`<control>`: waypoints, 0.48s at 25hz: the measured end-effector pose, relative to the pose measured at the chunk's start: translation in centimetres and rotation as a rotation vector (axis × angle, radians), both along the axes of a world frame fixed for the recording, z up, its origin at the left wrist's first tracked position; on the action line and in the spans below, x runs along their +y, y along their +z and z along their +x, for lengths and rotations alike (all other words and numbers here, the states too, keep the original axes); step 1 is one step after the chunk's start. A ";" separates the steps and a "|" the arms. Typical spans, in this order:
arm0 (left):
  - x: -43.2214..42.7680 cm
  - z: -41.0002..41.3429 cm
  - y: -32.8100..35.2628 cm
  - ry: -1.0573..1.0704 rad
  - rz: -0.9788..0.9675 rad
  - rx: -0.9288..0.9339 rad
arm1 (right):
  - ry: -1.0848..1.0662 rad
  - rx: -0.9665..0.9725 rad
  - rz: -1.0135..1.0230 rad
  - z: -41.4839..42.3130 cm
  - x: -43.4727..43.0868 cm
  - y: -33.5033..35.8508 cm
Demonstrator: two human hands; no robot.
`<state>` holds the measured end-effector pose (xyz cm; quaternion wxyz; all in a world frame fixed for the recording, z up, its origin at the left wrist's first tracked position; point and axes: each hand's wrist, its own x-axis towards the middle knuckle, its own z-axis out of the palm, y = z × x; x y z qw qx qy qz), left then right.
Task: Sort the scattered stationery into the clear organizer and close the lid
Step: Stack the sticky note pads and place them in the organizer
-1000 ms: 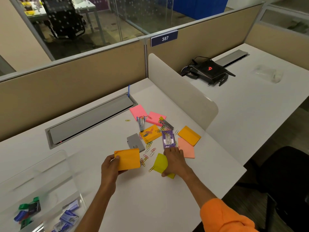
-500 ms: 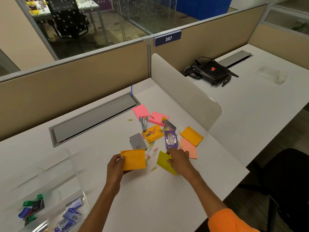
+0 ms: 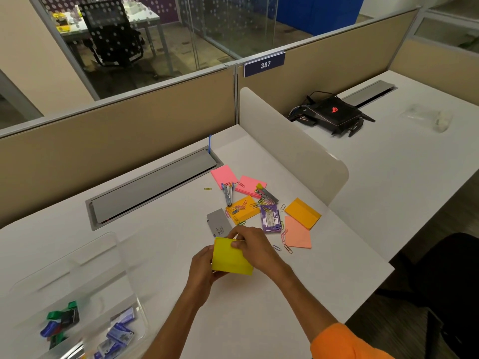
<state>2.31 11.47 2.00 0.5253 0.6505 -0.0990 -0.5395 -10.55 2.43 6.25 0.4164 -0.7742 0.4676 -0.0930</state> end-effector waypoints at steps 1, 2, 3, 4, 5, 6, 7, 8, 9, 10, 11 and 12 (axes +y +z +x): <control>0.0 -0.1 0.2 0.008 0.007 0.024 | 0.003 0.019 -0.028 0.2 0.0 -0.2; 0.1 -0.1 0.4 0.011 0.016 0.050 | 0.008 0.031 -0.057 0.3 0.0 -0.4; 0.1 -0.1 0.5 0.003 0.020 0.068 | 0.015 0.034 -0.084 0.4 0.0 -0.6; 0.1 0.0 0.6 -0.016 0.017 0.071 | 0.024 0.032 -0.107 0.4 0.0 -0.8; 0.2 0.1 0.6 -0.042 0.011 0.059 | 0.035 0.035 -0.129 0.4 0.1 -1.0; 0.2 0.1 0.6 -0.071 0.003 0.036 | 0.048 0.045 -0.151 0.3 0.1 -1.2; 0.4 0.1 0.6 -0.100 -0.008 0.006 | 0.064 0.055 -0.173 0.3 0.1 -1.4; 0.5 0.1 0.5 -0.127 -0.026 -0.019 | 0.079 0.062 -0.188 0.2 0.2 -1.5; 0.6 0.1 0.4 -0.143 -0.042 -0.036 | 0.082 0.067 -0.196 0.2 0.2 -1.5; 0.6 0.0 0.2 -0.144 -0.052 -0.045 | 0.071 0.069 -0.208 0.0 0.3 -1.6; 0.6 0.1 0.0 -0.134 -0.055 -0.052 | 0.039 0.071 -0.232 -0.3 0.2 -1.6; 0.5 0.1 -0.1 -0.123 -0.050 -0.058 | -0.024 0.073 -0.266 -0.9 -0.1 -1.5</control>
